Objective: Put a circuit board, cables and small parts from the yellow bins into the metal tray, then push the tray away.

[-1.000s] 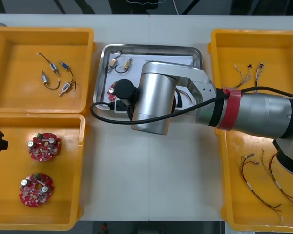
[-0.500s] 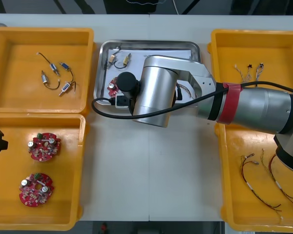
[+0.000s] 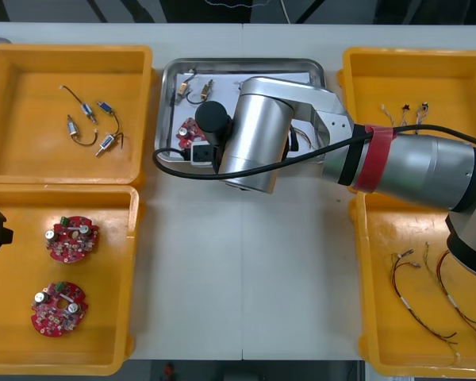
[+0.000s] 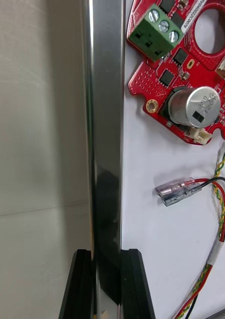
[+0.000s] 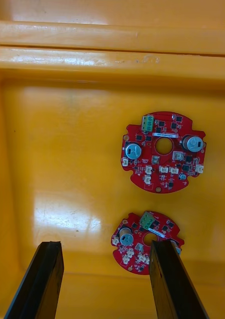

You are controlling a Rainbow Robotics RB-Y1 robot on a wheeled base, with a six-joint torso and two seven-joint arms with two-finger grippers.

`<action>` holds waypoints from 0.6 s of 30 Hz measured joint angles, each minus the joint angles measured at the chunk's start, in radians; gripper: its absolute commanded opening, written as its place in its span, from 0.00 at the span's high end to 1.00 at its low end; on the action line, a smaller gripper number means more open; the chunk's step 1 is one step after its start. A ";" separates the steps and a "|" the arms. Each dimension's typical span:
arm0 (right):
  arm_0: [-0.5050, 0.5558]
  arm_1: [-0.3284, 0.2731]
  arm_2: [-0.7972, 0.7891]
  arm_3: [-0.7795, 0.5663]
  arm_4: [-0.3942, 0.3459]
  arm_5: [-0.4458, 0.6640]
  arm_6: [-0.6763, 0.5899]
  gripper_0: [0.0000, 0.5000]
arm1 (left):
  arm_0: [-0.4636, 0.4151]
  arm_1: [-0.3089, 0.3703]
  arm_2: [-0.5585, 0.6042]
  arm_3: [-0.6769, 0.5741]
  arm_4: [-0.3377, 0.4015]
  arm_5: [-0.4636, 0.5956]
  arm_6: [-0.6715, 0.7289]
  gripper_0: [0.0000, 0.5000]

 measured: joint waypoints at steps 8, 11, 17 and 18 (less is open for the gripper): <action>-0.027 0.009 -0.007 0.079 -0.050 -0.054 0.006 1.00 | 0.000 0.000 0.000 0.000 0.000 0.000 0.000 0.00; -0.034 0.016 -0.010 0.108 -0.051 -0.067 0.011 1.00 | 0.000 0.000 0.000 0.000 0.000 0.000 0.000 0.00; -0.047 0.030 -0.011 0.168 -0.051 -0.100 0.065 1.00 | 0.000 0.000 0.000 0.000 0.000 0.000 0.000 0.00; -0.049 0.031 -0.011 0.175 -0.051 -0.105 0.065 1.00 | 0.000 0.000 0.000 0.000 0.000 0.000 0.000 0.00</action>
